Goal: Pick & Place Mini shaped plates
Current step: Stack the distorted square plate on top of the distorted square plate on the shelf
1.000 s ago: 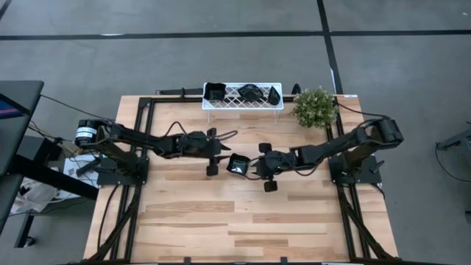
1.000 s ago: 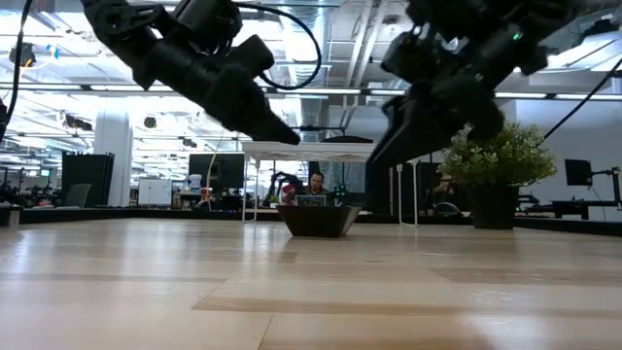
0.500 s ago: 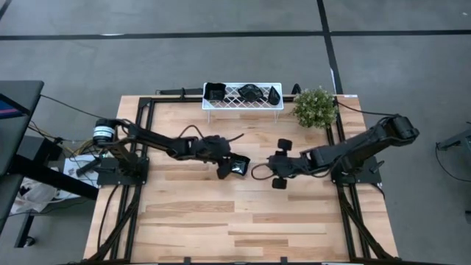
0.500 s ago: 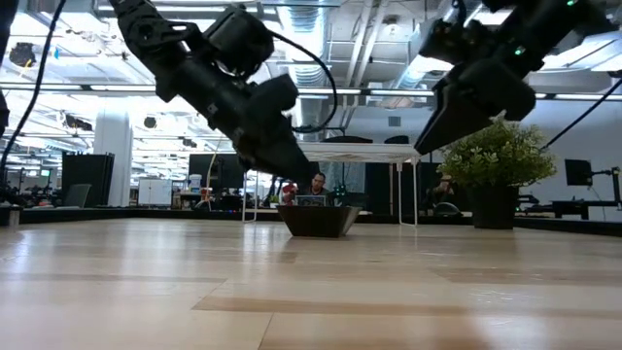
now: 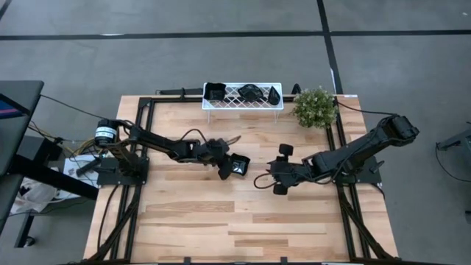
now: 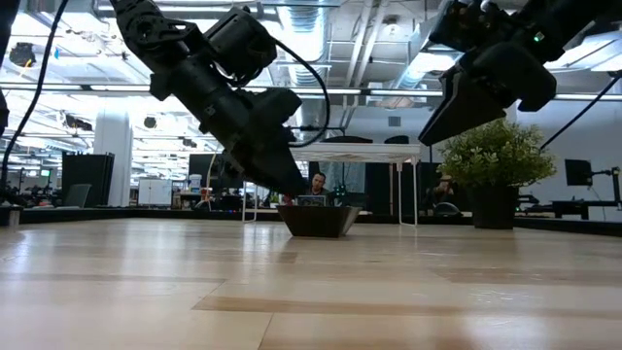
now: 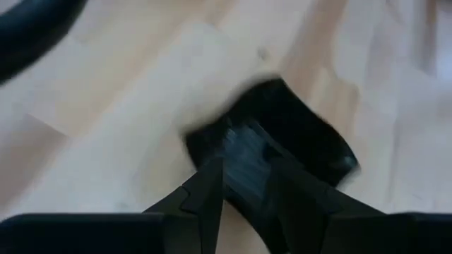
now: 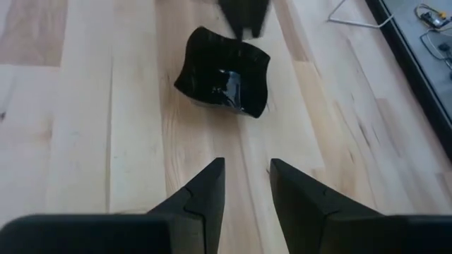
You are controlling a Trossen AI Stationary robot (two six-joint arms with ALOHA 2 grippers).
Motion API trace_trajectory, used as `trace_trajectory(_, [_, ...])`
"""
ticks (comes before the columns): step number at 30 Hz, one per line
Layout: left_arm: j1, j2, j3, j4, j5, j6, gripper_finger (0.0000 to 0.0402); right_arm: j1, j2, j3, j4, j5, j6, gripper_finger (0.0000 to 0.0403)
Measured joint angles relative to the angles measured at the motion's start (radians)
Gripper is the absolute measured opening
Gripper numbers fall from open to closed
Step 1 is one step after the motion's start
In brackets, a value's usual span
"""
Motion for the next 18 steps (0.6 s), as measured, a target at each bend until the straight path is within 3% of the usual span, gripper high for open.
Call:
trace_trajectory(3, [-0.01,0.006,0.0,-0.014,0.021,-0.007,0.012,0.0,0.0,0.0,0.013,0.0,0.0,0.0108])
trace_trajectory(18, [0.003,0.0,0.0,-0.057,-0.077,-0.045,0.012,0.0,0.0,0.0,0.019,-0.003,0.0,0.0108])
